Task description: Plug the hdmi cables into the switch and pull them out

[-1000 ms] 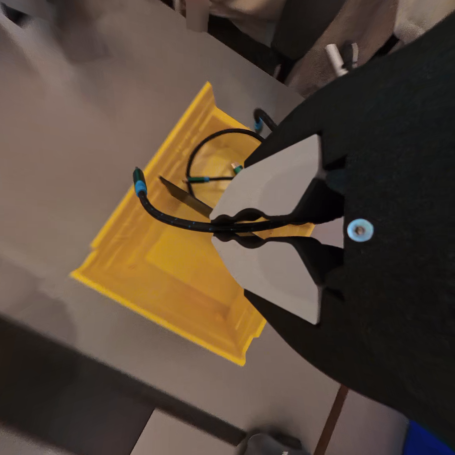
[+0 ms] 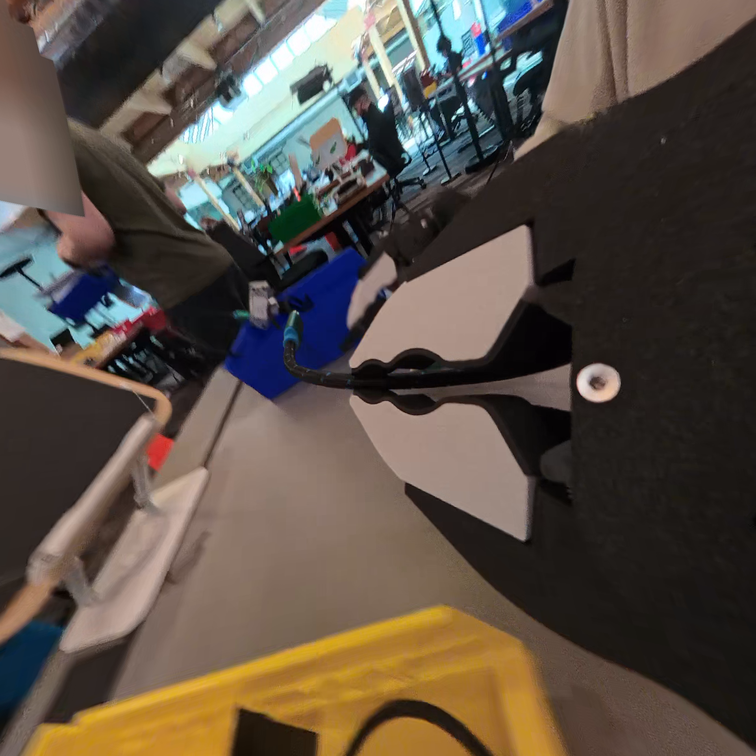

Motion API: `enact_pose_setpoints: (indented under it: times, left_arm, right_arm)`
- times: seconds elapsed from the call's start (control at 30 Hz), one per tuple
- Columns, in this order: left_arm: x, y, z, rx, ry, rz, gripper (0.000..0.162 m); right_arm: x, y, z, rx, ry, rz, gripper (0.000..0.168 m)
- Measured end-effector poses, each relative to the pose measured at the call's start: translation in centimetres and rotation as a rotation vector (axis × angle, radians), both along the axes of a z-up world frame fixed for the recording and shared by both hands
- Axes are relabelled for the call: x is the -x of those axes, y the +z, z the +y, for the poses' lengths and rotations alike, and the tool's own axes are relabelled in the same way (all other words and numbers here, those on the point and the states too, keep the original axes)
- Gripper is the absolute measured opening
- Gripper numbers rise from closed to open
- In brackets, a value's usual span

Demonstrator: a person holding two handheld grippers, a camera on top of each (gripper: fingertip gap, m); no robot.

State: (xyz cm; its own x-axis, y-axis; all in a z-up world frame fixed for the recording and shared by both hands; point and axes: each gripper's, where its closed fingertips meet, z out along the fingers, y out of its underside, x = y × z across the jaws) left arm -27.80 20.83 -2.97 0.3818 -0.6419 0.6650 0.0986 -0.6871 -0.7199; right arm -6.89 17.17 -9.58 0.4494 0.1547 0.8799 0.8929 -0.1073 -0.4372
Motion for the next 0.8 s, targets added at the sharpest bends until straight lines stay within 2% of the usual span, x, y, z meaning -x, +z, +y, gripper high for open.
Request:
enact_pose_setpoints:
  times: [0.1, 0.2, 0.43, 0.57, 0.7, 0.8]
  left_arm:
    - [0.5, -5.2, -1.0, 0.016, 0.061, 0.143, 0.006]
    - [1.3, -7.9, -1.7, -0.047, 0.11, 0.266, 0.006]
    - [3.0, -10.4, -3.0, -0.134, 0.122, 0.466, 0.006]
    - [4.1, -12.5, -3.5, -0.088, 0.101, 0.514, 0.009]
    - [3.8, -11.5, -3.6, -0.114, 0.059, 0.443, 0.018]
    - [2.3, -10.8, -4.1, -0.177, -0.088, 0.421, 0.021]
  right_arm:
    - [-0.5, -0.1, 0.1, 0.006, -0.01, 0.016, 0.014]
    - [-0.5, -0.2, 0.1, 0.007, -0.011, 0.001, 0.014]
    - [-0.3, -0.6, 0.1, 0.016, -0.01, -0.014, 0.014]
    - [-0.5, -0.6, 0.1, 0.021, -0.018, -0.013, 0.014]
    - [-0.7, -0.8, 0.1, 0.028, -0.023, -0.015, 0.014]
    - [-0.6, -1.0, 0.1, 0.032, -0.022, -0.017, 0.014]
